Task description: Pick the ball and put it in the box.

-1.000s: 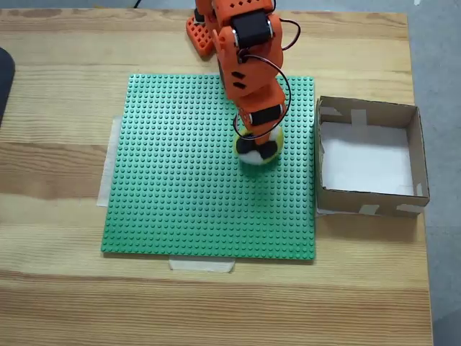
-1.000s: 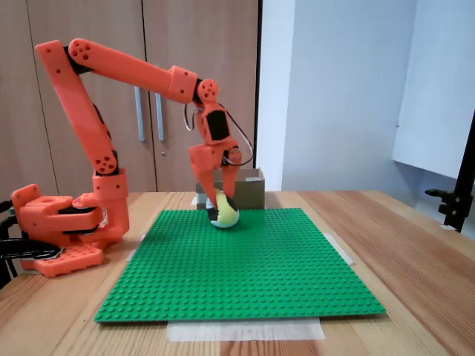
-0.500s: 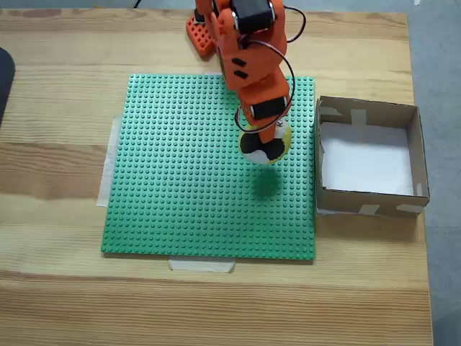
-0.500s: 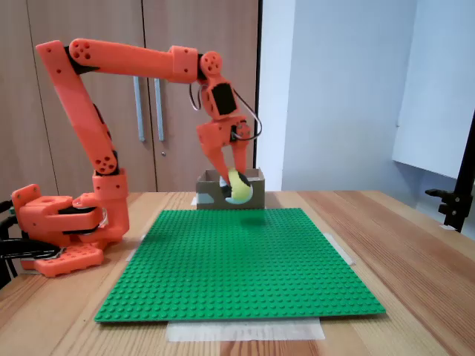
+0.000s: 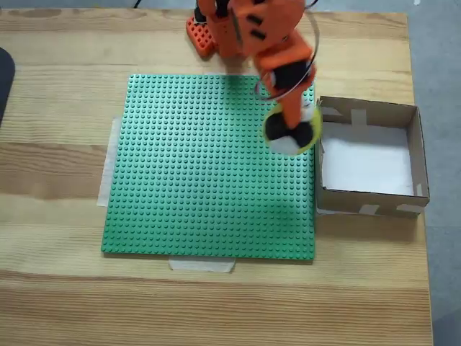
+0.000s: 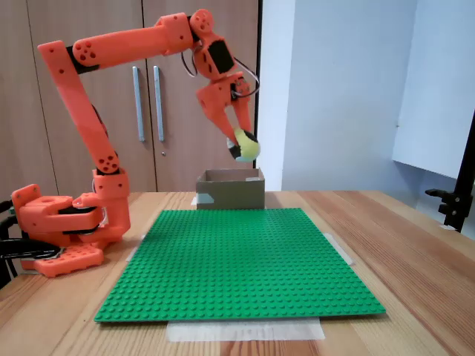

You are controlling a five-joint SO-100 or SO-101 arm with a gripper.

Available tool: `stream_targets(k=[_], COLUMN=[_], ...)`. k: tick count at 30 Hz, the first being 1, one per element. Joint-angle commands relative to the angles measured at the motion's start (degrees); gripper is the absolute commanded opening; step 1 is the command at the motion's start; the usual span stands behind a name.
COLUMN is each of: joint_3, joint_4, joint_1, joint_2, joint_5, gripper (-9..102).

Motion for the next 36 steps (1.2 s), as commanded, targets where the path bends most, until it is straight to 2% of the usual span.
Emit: stream_targets(k=[1, 13, 26, 36], joint_3=[-6.42, -8.96, -9.49, -12.30], joint_4=[1.49, 2.64, 0.88, -1.93], joint_1=[-3.78, -14.41, -15.12, -16.88], joint_2=[1.41, 1.49, -0.70, -10.20], joint_5=[1.32, 3.16, 2.29, 0.79], gripper=[-1, -1, -1, -1])
